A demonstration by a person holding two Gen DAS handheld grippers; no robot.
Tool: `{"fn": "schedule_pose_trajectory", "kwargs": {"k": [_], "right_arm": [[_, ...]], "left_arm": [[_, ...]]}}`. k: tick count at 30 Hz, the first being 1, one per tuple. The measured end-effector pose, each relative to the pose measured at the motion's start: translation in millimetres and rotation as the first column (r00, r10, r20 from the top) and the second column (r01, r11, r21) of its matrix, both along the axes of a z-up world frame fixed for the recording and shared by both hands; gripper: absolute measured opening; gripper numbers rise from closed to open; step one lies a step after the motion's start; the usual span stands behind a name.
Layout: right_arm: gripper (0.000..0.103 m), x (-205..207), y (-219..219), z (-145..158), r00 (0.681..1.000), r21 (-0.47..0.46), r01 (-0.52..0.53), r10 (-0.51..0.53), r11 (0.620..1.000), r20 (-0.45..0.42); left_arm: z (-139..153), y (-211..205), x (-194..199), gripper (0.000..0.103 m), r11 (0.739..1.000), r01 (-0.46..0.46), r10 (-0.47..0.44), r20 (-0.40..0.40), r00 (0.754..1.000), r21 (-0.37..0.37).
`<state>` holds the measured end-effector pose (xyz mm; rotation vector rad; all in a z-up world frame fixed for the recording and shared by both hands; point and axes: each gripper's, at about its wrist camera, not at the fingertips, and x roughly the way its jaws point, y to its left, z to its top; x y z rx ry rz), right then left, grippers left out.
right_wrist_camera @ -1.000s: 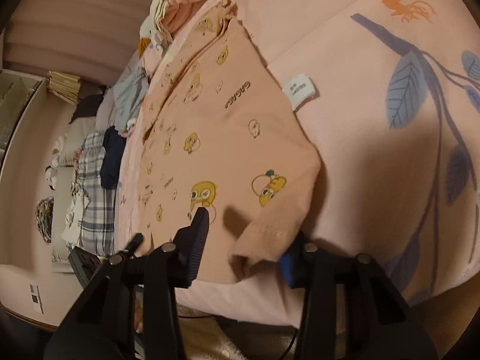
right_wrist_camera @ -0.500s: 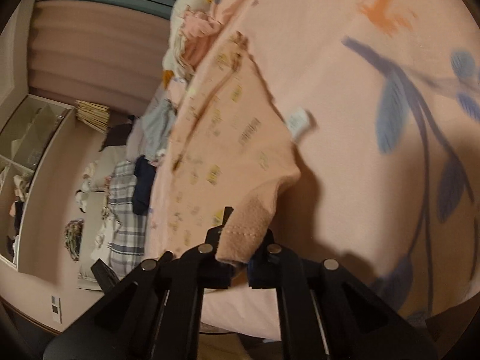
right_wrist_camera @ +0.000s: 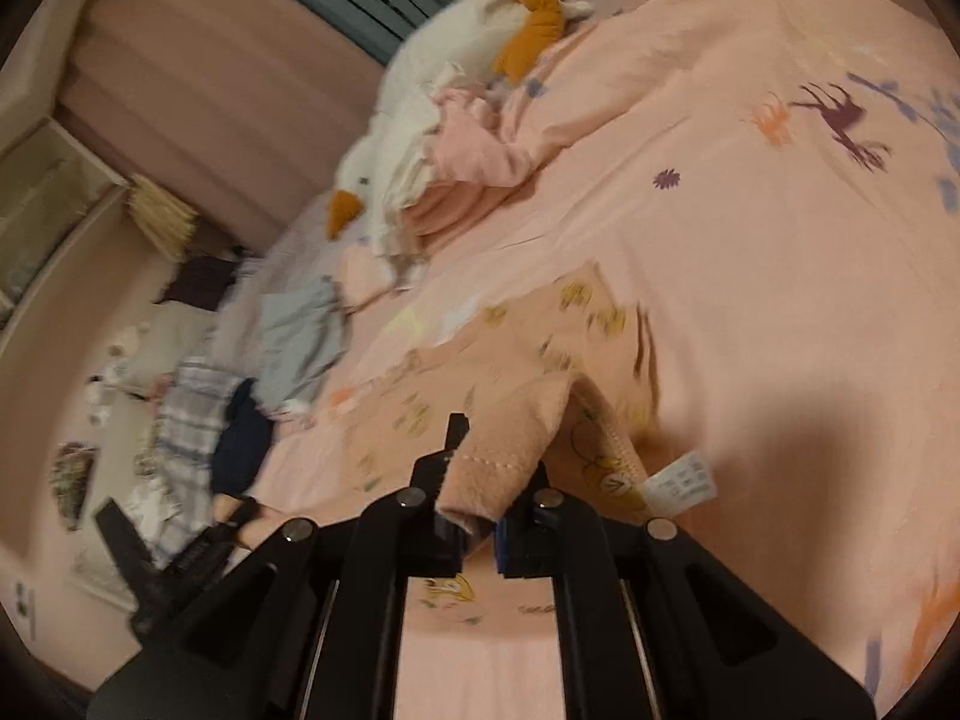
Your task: Fold small clothes
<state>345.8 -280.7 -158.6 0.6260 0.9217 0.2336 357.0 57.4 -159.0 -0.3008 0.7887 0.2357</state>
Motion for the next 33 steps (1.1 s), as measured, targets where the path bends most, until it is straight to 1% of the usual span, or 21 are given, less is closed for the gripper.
{"fn": "schedule_pose_trajectory", "kwargs": {"k": [3,5,7,9,10,12,13,14,15,17,19,21,22,24,26,27,29,30,31,32,33], "right_arm": [[0.011,65.9,7.7,-41.0,0.994,-0.087,0.005,-0.015,0.996,-0.108],[0.01,94.4,8.3,-69.2,0.984,-0.148,0.028,-0.054,0.989,-0.171],[0.013,103.7,-0.7,-83.0,0.981,-0.05,0.055,-0.063,0.997,-0.182],[0.043,103.2,-14.7,-78.0,0.986,0.068,0.036,-0.025,0.997,-0.166],[0.051,100.7,-23.2,-70.8,0.984,0.092,0.029,-0.012,0.995,-0.179],[0.071,86.8,-36.4,-48.7,0.984,0.05,0.058,-0.049,0.997,-0.169],[0.072,77.8,-42.5,-34.0,0.987,-0.005,0.069,-0.069,0.998,-0.146],[0.072,70.6,-45.3,-23.4,0.99,-0.055,0.066,-0.073,0.996,-0.125],[0.072,59.9,-46.7,-10.5,0.994,-0.116,0.06,-0.07,0.991,-0.088],[0.07,42.1,-41.7,-0.8,0.999,-0.172,0.016,-0.022,0.985,-0.035],[0.054,28.8,-24.5,-9.2,0.997,-0.22,-0.071,0.062,0.973,-0.047],[0.019,26.7,-2.2,-29.0,0.989,-0.267,-0.135,0.115,0.954,-0.088],[0.016,31.1,10.1,-39.5,0.984,-0.284,-0.169,0.146,0.944,-0.101],[0.015,54.3,35.0,-53.7,0.982,-0.325,-0.171,0.135,0.93,-0.129],[0.015,86.3,59.8,-60.3,0.975,-0.376,-0.211,0.165,0.903,-0.152],[0.01,110.5,70.8,-63.3,0.977,-0.438,-0.203,0.15,0.876,-0.153],[0.013,134.4,67.4,-54.4,0.988,-0.436,-0.114,0.056,0.893,-0.145],[0.019,137.1,56.1,-42.1,0.993,-0.366,-0.05,0.008,0.929,-0.115],[0.018,134.2,46.7,-31.0,0.996,-0.309,-0.012,-0.016,0.951,-0.089],[0.02,127.7,37.0,-18.3,0.998,-0.262,0.003,-0.021,0.965,-0.062],[0.028,115.5,28.0,-4.1,0.999,-0.235,-0.014,0.006,0.972,-0.035]], "left_arm": [[-38.9,-17.7,56.7,0.01,0.979,0.011,0.006,-0.084,0.996,0.203],[-67.0,-24.6,85.4,0.011,0.964,0.042,0.009,-0.19,0.982,0.263],[-71.2,-21.1,93.7,0.013,0.96,0.091,-0.022,-0.251,0.968,0.266],[-52.9,-4.0,78.6,0.019,0.982,0.086,-0.051,-0.2,0.978,0.17],[-44.4,2.9,70.1,0.023,0.987,0.087,-0.06,-0.187,0.981,0.137],[-11.5,20.9,44.3,0.047,0.992,0.066,-0.052,-0.13,0.99,0.108],[2.4,24.0,33.5,0.057,0.992,0.031,-0.019,-0.101,0.995,0.123],[14.7,27.6,20.6,0.073,0.99,-0.007,0.017,-0.067,0.998,0.141],[21.1,29.5,9.9,0.076,0.988,-0.024,0.03,-0.039,0.999,0.152],[20.5,21.4,-5.2,0.076,0.986,0.052,-0.046,-0.045,0.998,0.16],[-1.2,3.5,-6.3,0.068,0.981,0.168,-0.156,-0.127,0.98,0.098],[-25.1,-18.6,5.2,0.059,0.969,0.235,-0.219,-0.19,0.957,0.069],[-39.3,-31.7,17.1,0.056,0.963,0.252,-0.224,-0.231,0.947,0.097],[-59.9,-48.5,46.1,0.053,0.959,0.207,-0.153,-0.261,0.953,0.194],[-64.9,-56.0,76.1,0.053,0.95,0.154,-0.091,-0.23,0.969,0.272],[-60.9,-55.2,88.5,0.053,0.948,0.124,-0.061,-0.214,0.975,0.295],[-41.7,-41.4,100.9,0.053,0.959,0.045,0.009,-0.191,0.982,0.278],[-26.9,-31.1,97.8,0.053,0.968,0.005,0.035,-0.156,0.987,0.251],[-8.0,-16.3,86.1,0.053,0.98,-0.022,0.043,-0.101,0.994,0.199],[3.9,-6.3,74.1,0.057,0.986,-0.028,0.039,-0.066,0.997,0.164],[14.0,4.2,59.9,0.066,0.991,-0.027,0.033,-0.044,0.998,0.133]]}}
